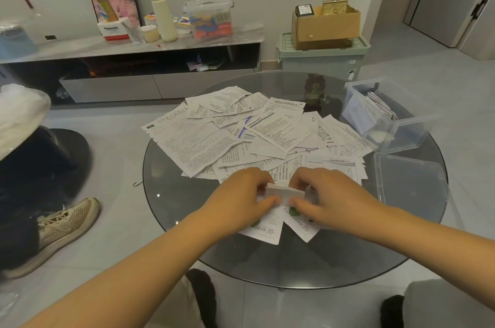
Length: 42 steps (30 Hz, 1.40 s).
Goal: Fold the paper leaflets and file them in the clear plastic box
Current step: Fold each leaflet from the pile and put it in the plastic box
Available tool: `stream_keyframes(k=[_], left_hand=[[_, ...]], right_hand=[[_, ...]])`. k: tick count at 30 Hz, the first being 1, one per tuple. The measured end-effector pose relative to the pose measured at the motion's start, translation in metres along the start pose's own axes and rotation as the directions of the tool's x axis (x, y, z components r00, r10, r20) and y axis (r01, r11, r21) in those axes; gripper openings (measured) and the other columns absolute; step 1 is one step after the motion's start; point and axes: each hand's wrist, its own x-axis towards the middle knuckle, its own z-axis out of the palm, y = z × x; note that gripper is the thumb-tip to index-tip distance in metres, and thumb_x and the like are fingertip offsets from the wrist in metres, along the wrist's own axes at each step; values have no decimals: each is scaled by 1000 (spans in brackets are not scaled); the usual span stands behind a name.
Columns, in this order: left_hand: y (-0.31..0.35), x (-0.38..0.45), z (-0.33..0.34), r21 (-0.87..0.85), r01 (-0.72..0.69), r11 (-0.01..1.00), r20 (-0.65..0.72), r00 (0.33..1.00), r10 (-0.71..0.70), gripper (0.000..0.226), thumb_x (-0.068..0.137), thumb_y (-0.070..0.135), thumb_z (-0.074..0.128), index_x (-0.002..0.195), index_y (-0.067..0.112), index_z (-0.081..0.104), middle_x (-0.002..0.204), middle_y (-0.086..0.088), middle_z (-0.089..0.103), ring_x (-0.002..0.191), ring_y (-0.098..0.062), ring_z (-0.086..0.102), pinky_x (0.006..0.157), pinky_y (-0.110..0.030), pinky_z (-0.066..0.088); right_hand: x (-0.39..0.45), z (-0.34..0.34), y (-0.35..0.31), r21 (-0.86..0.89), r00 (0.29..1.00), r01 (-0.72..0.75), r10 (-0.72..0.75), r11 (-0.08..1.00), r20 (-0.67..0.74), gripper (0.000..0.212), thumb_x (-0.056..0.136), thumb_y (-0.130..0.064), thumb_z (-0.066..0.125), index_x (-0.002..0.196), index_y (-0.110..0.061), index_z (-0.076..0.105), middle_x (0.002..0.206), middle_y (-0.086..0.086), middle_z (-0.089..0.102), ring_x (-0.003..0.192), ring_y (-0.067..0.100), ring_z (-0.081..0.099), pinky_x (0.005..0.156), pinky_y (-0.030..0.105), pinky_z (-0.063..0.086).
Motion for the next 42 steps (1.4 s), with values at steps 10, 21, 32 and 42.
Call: stream_keyframes(k=[10, 21, 32, 42], left_hand=[[1, 14, 1, -265, 188, 946, 40, 982, -184, 34, 70, 10, 80, 82, 26, 53, 73, 12, 57, 59, 1, 49, 67, -17, 46], [-1, 14, -5, -88, 26, 996, 14, 1000, -25, 37, 73, 17, 78, 101, 28, 55, 100, 9, 51, 90, -6, 48, 78, -15, 39], [-3, 15, -10, 188, -191, 963, 112, 979, 173, 24, 88, 35, 61, 108, 23, 66, 107, 12, 55, 100, -4, 48, 73, -15, 31], [20, 34, -14, -16, -88, 996, -154, 984, 85, 9, 91, 26, 57, 85, 33, 60, 82, 22, 57, 74, -3, 57, 65, -13, 42]], right_hand=[[11, 11, 1, 110, 988, -156, 157, 982, -7, 46, 80, -28, 70, 119, -38, 48, 91, -16, 43, 103, 10, 32, 91, 28, 30], [6, 5, 2, -174, 997, 19, -33, 984, -73, 46, 84, -38, 62, 128, -39, 49, 125, -12, 32, 116, 10, 24, 92, 21, 16], [6, 6, 9, -391, 983, 181, -183, 902, 34, 61, 87, -54, 14, 115, -23, 60, 108, -4, 53, 101, 16, 39, 81, 27, 25], [12, -22, 12, -233, 969, 22, -78, 972, -234, 28, 96, -32, 45, 107, -19, 67, 99, -3, 60, 95, 15, 50, 74, 28, 40]])
